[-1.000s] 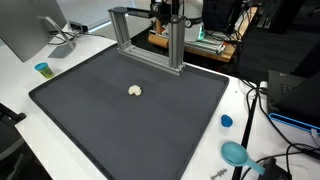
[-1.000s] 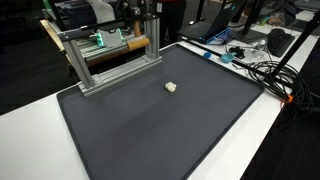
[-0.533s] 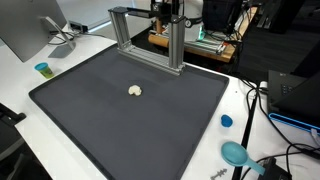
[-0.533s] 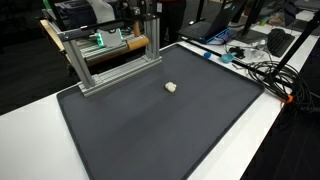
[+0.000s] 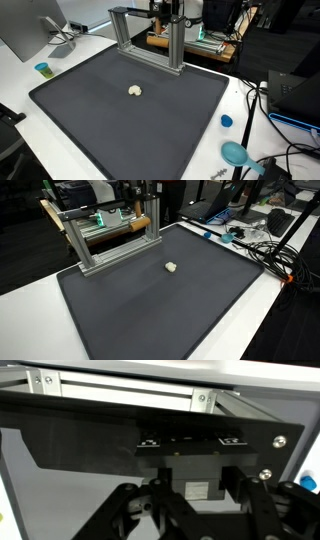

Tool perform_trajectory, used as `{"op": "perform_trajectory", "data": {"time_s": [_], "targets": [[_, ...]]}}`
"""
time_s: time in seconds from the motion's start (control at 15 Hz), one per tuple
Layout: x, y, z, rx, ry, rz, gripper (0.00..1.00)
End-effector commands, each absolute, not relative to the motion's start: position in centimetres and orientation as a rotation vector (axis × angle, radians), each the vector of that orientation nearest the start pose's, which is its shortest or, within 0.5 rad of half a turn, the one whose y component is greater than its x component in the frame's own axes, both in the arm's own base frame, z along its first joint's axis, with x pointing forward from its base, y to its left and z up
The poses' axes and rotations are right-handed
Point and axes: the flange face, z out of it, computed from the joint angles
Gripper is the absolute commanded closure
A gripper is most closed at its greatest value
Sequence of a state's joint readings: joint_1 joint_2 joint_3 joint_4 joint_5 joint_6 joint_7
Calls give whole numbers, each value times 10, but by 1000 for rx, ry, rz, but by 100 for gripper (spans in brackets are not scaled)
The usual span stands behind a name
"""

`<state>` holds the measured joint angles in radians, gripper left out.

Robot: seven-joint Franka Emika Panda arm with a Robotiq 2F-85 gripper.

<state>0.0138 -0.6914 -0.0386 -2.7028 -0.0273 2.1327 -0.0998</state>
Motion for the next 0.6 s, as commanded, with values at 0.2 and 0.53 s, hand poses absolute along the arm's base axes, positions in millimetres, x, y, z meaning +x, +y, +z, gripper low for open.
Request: {"op": "perform_trajectory", "data": {"time_s": [0.2, 0.53], "targets": [[348, -10, 439, -3051, -374, -19, 57], [357, -15, 447, -3065, -343, -56, 78]]}}
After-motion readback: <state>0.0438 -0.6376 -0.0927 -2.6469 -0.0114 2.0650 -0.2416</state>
